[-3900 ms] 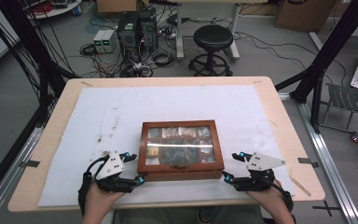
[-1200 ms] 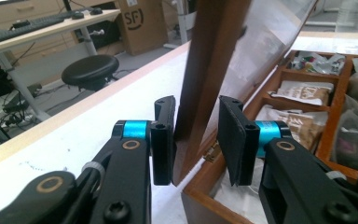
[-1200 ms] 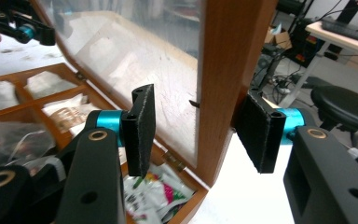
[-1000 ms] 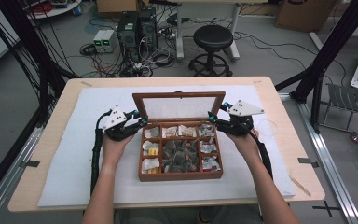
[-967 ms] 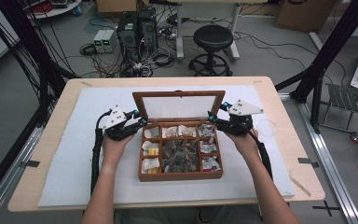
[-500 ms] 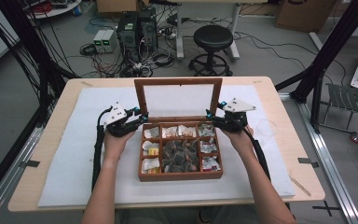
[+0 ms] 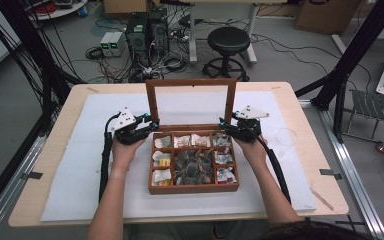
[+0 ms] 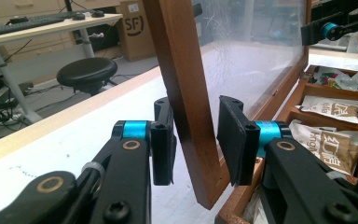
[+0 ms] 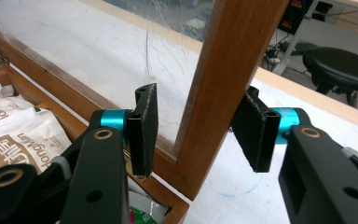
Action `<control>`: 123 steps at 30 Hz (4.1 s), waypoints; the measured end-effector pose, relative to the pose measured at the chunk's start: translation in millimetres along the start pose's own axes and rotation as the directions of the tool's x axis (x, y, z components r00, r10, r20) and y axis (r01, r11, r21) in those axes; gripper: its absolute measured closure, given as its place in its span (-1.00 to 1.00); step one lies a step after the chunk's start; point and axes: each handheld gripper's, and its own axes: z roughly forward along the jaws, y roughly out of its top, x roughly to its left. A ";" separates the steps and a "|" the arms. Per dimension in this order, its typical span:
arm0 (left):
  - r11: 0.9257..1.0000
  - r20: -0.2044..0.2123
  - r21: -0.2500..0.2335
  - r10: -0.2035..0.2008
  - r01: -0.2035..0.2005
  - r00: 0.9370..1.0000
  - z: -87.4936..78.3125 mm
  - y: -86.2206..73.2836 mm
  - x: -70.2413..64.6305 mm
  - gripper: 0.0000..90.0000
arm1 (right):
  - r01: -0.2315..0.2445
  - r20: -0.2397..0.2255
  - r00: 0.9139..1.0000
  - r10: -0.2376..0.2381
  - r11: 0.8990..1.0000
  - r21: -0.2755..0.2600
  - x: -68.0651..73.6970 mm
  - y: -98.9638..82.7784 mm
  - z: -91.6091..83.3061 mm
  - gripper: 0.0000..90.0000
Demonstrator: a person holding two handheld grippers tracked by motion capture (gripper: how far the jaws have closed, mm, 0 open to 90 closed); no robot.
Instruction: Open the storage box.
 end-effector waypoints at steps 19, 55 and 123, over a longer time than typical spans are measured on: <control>0.997 0.005 0.013 -0.080 0.080 0.997 7.5 -3.6 11.3 0.39 | -0.068 -0.051 0.996 0.071 0.996 0.054 -7.0 -9.0 12.9 0.11; 0.989 0.011 0.102 -0.104 0.103 0.994 9.4 -8.5 10.8 0.21 | -0.074 -0.049 0.996 0.077 0.995 0.060 -12.0 -10.7 14.5 0.11; 0.974 -0.051 0.169 -0.141 0.148 0.989 15.5 -6.7 8.7 -0.01 | -0.187 -0.085 0.977 0.195 0.978 0.092 -18.2 -17.2 18.9 0.17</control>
